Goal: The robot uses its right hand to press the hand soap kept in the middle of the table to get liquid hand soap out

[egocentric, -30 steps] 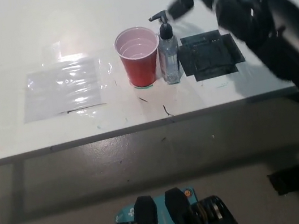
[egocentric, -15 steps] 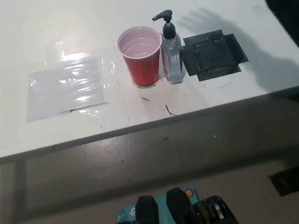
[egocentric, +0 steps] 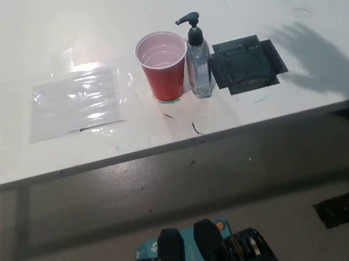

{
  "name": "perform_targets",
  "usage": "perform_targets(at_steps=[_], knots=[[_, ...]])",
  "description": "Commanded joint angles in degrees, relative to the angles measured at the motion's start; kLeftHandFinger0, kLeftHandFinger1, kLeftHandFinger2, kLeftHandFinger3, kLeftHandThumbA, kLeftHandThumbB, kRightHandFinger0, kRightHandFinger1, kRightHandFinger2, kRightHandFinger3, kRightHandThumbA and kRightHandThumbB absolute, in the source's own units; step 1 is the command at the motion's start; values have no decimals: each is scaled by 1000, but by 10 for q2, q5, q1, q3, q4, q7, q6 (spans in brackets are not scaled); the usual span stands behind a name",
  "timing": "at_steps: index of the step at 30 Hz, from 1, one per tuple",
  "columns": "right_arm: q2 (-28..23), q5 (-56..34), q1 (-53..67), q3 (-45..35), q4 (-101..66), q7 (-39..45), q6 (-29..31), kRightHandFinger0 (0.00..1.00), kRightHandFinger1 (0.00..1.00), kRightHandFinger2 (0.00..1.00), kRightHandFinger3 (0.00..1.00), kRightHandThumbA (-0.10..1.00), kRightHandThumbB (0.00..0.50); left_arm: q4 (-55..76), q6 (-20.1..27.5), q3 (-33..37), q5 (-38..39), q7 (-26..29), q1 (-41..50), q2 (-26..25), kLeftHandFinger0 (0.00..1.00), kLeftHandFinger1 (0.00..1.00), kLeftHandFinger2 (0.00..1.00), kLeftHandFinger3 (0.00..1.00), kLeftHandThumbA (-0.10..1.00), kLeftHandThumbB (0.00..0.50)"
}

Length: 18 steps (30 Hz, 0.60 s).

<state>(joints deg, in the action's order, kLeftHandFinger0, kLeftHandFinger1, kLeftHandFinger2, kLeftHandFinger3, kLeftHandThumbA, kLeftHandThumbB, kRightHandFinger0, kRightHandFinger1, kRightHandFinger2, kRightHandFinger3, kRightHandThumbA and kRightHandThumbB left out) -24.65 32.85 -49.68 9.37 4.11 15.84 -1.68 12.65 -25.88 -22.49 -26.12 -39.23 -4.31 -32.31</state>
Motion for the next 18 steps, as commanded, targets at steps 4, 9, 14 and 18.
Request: perform_targets(at_steps=[4, 9, 14, 18], knots=[[-12, -37, 75, -53, -71, -17, -15, 1000, 1000, 1000, 1000, 1000, 500, 17, -10, -9, 2, -4, -3, -9, 1000, 1000, 1000, 827, 1000, 101], [-5, -41, 155, -78, -109, -26, -22, 1000, 1000, 1000, 1000, 1000, 498, 22, -10, -5, -4, -3, -1, -13, 1000, 1000, 1000, 857, 1000, 103], [5, -50, 200, -95, -116, -33, -21, 1000, 1000, 1000, 1000, 1000, 500, 20, -10, -7, -3, -3, -1, -13, 1000, 1000, 1000, 870, 1000, 100], [14, -54, 229, -104, -122, -29, -42, 1000, 1000, 1000, 1000, 1000, 500, 18, -10, -11, 0, -3, -3, -9, 1000, 1000, 1000, 865, 1000, 90]])
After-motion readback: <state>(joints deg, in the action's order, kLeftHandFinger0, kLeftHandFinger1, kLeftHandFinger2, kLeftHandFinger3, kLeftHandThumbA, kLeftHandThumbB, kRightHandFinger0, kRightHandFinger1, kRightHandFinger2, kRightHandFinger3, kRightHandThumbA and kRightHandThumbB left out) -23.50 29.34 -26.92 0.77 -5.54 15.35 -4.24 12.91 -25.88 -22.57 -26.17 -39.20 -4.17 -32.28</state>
